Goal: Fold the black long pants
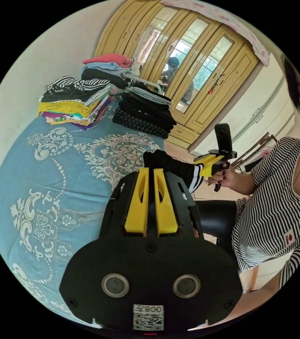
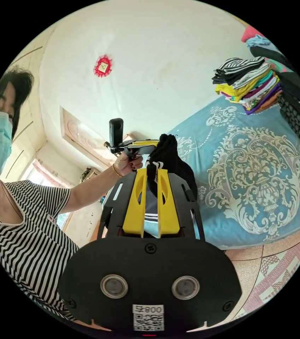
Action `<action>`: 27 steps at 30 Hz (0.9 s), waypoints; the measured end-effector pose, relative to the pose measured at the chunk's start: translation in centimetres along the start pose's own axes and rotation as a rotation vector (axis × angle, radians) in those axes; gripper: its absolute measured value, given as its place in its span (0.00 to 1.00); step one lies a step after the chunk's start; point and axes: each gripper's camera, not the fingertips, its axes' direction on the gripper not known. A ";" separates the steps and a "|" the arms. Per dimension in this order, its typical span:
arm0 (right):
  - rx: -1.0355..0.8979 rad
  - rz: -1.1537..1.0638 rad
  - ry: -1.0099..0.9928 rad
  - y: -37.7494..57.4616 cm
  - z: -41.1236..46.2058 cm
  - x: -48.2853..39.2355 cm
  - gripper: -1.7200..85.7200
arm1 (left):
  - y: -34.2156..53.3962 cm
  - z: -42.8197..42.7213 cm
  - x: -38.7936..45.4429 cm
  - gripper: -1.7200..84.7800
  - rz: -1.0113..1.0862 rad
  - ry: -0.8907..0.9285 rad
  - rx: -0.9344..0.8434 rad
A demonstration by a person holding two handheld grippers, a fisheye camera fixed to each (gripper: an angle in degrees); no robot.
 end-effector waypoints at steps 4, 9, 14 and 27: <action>-0.088 -0.071 -0.040 0.0 5.4 -3.8 0.09 | 5.3 -6.0 0.4 0.05 -0.057 -0.002 0.050; -0.216 -0.120 -0.076 0.4 12.4 -7.1 0.09 | 12.4 -11.5 0.0 0.05 -0.174 0.017 0.087; -0.331 -0.143 -0.077 0.8 19.1 -9.2 0.09 | 19.5 -15.9 -1.3 0.06 -0.312 0.049 0.109; -0.581 -0.223 0.007 1.4 35.4 -13.3 0.09 | 33.1 -26.1 -2.8 0.08 -0.696 -0.023 0.144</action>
